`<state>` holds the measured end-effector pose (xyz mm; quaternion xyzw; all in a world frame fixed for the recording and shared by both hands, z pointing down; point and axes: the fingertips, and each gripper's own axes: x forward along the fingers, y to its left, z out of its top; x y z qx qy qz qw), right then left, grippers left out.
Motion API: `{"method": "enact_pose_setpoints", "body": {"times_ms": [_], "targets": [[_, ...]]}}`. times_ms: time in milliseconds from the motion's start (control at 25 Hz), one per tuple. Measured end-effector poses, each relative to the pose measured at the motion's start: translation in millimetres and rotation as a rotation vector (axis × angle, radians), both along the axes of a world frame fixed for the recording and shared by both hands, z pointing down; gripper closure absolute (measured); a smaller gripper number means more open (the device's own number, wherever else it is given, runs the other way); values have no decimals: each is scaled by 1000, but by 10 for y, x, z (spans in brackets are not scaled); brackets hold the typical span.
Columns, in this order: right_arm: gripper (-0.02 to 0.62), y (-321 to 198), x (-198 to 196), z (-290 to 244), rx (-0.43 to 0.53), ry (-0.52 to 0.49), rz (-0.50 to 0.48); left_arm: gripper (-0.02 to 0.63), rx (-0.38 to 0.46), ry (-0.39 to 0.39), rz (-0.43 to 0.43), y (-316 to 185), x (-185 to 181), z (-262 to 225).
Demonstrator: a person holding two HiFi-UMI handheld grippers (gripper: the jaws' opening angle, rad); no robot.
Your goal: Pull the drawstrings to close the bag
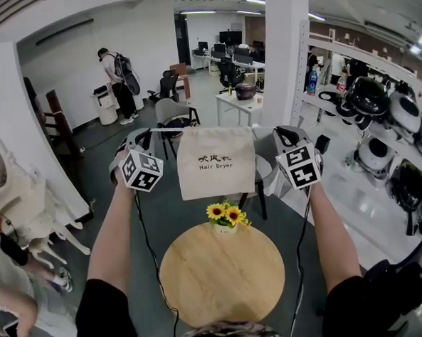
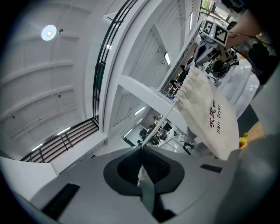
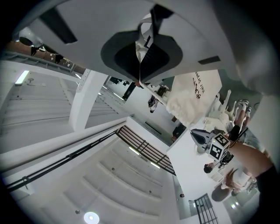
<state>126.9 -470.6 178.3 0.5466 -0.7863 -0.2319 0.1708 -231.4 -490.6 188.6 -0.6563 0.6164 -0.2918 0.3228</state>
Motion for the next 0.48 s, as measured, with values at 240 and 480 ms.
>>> {"method": "enact_pose_setpoints", "body": {"times_ms": [240,480], "targets": [[586,8,65,-3,-6,-19,2,588,-16,19,-3,8,-58,-11],[586,-8,96,-4,-12,-34,-2,588,-24,22,-8,4,-68,-25]]}}
